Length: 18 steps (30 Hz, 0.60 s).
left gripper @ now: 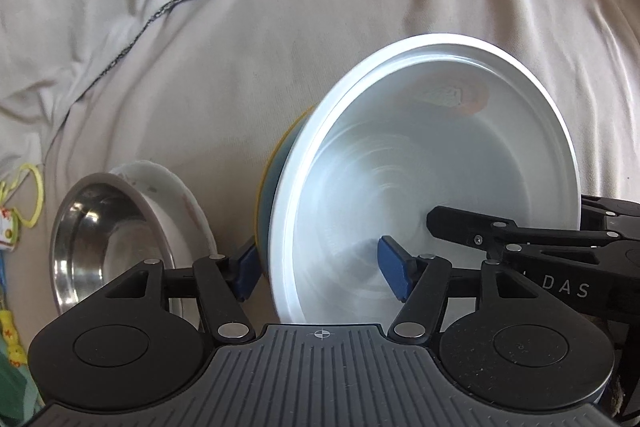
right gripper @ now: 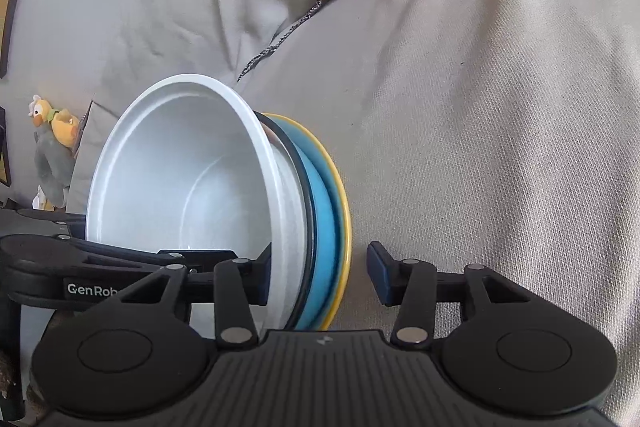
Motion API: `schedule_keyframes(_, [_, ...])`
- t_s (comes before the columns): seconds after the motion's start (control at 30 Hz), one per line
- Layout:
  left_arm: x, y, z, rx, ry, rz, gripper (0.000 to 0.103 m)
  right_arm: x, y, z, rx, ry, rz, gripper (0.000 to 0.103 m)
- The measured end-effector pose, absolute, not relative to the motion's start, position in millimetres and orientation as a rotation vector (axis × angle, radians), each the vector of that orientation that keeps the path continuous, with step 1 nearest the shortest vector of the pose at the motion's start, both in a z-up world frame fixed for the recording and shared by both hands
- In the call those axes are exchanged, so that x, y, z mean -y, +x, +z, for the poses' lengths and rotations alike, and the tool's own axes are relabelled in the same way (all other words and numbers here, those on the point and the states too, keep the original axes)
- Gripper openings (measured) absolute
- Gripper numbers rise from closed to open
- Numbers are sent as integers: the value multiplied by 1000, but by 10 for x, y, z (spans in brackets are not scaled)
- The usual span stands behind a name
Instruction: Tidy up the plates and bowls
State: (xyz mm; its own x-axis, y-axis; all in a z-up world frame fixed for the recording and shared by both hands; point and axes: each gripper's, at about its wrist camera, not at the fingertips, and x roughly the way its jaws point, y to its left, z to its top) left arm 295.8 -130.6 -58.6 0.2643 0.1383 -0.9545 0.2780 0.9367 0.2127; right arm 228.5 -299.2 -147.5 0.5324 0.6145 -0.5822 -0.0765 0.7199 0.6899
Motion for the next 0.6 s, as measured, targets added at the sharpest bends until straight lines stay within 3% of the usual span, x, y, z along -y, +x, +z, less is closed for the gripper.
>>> schedule_keyframes(0.27, [1367, 3053, -548, -1364, 406, -103, 58, 3049, 2294, -1541, -933, 708, 469, 43])
schedule_keyframes(0.6, [1363, 2992, -576, -1311, 340, -19, 59, 3030, 2305, -1554, -931, 704, 465, 42])
